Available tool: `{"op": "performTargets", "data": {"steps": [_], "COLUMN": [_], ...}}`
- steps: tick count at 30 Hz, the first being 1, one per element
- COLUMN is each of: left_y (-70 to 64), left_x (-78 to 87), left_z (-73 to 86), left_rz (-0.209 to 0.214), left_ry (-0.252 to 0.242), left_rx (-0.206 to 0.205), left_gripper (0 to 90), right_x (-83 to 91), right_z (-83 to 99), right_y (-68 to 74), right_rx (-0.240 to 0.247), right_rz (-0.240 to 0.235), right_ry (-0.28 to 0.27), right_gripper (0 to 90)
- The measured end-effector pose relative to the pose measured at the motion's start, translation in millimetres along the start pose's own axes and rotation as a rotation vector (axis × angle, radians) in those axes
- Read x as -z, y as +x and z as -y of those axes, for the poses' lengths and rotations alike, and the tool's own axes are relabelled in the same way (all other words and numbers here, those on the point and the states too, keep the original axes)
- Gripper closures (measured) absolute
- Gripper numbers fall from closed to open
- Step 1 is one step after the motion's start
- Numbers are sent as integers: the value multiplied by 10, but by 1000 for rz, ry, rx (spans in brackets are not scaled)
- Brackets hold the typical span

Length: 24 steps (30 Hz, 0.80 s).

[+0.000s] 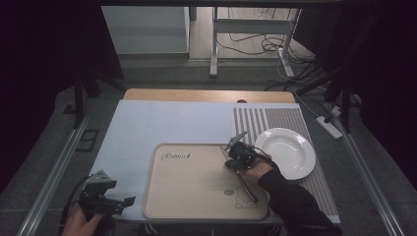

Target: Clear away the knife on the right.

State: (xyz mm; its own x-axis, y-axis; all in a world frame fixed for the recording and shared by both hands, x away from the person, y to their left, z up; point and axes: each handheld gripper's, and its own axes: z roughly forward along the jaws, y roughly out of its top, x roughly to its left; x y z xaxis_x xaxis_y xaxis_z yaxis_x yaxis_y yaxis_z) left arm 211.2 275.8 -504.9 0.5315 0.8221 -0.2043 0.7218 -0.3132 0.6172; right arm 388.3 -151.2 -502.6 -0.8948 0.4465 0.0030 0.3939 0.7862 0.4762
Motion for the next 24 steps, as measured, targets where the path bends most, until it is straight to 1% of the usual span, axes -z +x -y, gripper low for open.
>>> {"op": "performTargets", "data": {"steps": [3,12,19,24], "left_y": [0,3,3,1], "left_x": [-1,0,-1,-2], "left_z": [-1,-1,-1,-2], "left_rz": [0,1,1,0], "left_ry": [1,1,1,2], "left_rx": [1,2,2,1], "left_gripper": [30,30,30,30], "right_x": [40,141,209,263], "right_z": [63,225,327,411], "right_y": [-18,-75,-83,-118], "right_rx": [-16,-50,-59,-78], "right_rz": [-3,11,30,39], "right_ry": [2,1,7,10], "right_gripper": [900,900,900,900]}}
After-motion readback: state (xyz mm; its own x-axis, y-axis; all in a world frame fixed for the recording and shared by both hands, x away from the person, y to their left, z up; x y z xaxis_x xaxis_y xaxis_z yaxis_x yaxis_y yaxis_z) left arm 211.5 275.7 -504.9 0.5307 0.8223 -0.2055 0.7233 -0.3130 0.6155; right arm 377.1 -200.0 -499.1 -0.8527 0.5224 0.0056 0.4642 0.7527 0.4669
